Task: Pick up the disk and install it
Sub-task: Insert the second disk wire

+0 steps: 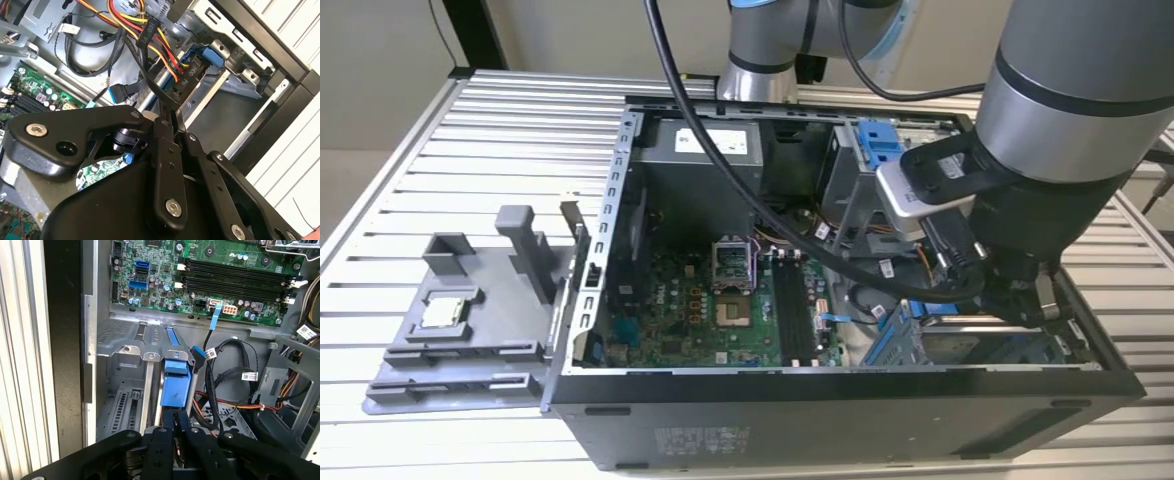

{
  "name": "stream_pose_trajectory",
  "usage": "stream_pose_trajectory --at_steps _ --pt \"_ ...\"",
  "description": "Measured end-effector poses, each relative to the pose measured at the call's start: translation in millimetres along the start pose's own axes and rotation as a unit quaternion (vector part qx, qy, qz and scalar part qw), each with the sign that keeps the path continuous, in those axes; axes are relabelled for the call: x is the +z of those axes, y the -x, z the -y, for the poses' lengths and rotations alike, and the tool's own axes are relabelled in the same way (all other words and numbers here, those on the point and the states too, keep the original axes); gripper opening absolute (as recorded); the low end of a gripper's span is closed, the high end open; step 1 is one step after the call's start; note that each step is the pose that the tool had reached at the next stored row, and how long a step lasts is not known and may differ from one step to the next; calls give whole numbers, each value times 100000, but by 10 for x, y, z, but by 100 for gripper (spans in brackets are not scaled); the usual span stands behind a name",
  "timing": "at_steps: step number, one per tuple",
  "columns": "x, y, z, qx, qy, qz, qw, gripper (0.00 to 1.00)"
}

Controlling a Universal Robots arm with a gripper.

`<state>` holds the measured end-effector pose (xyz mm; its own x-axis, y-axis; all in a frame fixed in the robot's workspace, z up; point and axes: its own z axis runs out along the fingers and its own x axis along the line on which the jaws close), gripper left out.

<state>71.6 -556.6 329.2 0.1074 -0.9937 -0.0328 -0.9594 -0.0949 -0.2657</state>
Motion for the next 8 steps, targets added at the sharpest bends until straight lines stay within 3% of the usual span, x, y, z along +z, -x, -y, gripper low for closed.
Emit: stream_pose_trajectory --at_steps 5,8 --pt "2 0 -2 97 -27 0 100000 0" --pt "2 0 -1 250 -101 147 100000 0"
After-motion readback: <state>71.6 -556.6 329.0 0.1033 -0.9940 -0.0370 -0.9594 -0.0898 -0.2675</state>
